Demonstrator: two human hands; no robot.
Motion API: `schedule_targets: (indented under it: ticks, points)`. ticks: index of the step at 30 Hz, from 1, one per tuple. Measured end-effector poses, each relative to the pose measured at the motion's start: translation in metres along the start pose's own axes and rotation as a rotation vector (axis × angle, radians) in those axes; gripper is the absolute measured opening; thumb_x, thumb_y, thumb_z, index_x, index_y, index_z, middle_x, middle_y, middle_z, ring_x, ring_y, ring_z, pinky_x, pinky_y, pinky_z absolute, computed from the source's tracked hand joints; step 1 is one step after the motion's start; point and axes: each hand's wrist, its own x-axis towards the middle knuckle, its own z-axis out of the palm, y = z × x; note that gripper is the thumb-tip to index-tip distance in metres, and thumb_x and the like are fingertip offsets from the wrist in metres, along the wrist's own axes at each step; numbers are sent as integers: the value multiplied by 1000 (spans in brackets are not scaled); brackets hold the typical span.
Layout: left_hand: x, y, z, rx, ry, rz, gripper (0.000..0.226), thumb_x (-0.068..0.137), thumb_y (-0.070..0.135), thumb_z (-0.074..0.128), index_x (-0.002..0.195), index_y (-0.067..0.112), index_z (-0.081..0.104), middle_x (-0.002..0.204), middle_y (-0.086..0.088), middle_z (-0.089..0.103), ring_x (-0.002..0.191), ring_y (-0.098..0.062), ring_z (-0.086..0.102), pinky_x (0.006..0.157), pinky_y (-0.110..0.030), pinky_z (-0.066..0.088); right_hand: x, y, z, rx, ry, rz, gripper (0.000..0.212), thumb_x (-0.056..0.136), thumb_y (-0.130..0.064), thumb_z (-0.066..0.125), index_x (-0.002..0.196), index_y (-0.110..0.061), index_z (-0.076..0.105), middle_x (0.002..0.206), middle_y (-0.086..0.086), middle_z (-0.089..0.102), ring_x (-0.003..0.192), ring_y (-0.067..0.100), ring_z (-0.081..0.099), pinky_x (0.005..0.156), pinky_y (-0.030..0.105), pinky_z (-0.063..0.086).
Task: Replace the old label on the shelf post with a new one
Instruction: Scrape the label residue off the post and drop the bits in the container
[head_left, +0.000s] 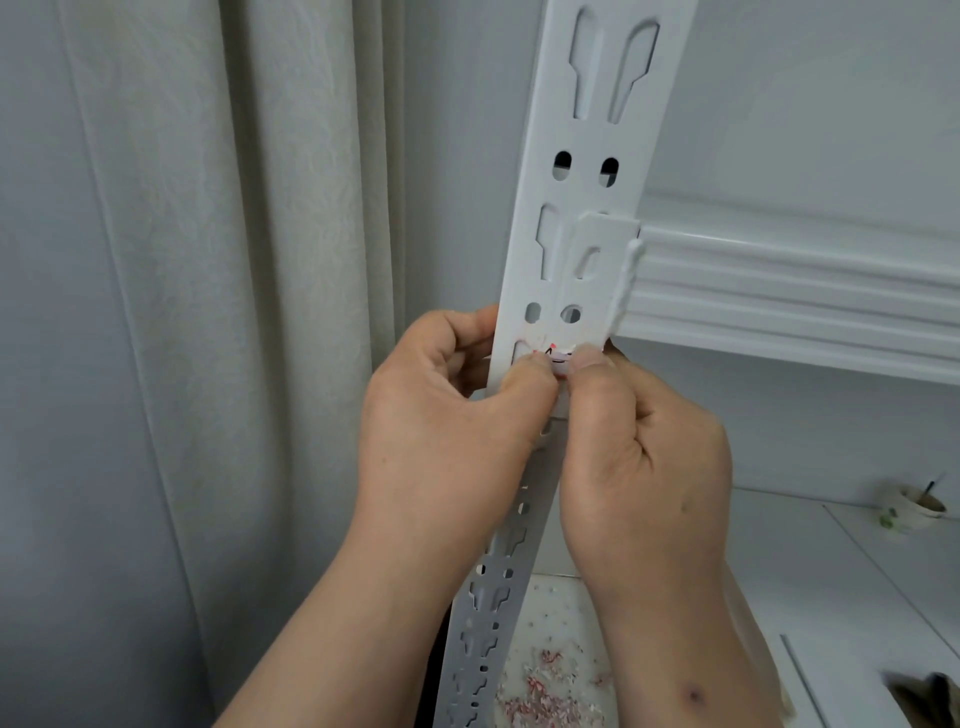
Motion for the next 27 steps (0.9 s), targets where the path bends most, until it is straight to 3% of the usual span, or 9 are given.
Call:
schedule_targets:
  ticks: [3, 7, 15, 20, 24, 27]
  points:
    - [-1, -1, 0, -10, -10, 2, 19, 74, 21, 73, 93, 22, 70, 84, 9, 79, 81, -6, 74, 68, -21, 55, 1, 0, 2, -31, 30, 9, 39, 87, -39, 42, 52, -26, 55, 55, -17, 60, 53, 4, 54, 46, 9, 35]
    - [0, -1, 0, -15, -2, 8, 15, 78, 19, 78, 91, 22, 71, 82, 6, 78, 79, -9, 75, 69, -25, 56, 1, 0, 3, -111, 60, 1, 42, 86, -38, 43, 45, -31, 38, 43, -18, 48, 47, 2, 48, 41, 7, 30]
    - [3, -5, -1, -22, -10, 28, 24, 70, 26, 72, 93, 20, 71, 84, 5, 79, 81, -11, 75, 71, -27, 58, 3, 1, 2, -195, 56, -49, 38, 85, -36, 41, 48, -24, 40, 45, -11, 47, 47, 4, 47, 41, 9, 29]
    - [4, -6, -2, -22, -3, 28, 21, 73, 22, 73, 93, 20, 71, 85, 8, 79, 83, -7, 75, 71, -22, 56, 3, 5, 4, -292, 74, -87, 36, 85, -36, 37, 51, -24, 34, 40, -5, 33, 48, 10, 39, 44, 14, 31]
    - [2, -4, -1, -5, 2, 27, 13, 79, 22, 74, 91, 22, 71, 81, 10, 78, 68, 1, 69, 60, -13, 50, -1, 5, 0, -174, -21, -54, 30, 85, -32, 34, 60, -27, 50, 47, -5, 43, 53, 11, 46, 46, 15, 32]
    - [0, -1, 0, -12, 4, 13, 15, 78, 25, 79, 90, 22, 71, 81, 7, 78, 76, -8, 74, 66, -22, 57, -1, 2, -1, -132, -26, -43, 33, 86, -34, 37, 56, -27, 49, 49, -10, 50, 52, 6, 50, 44, 10, 33]
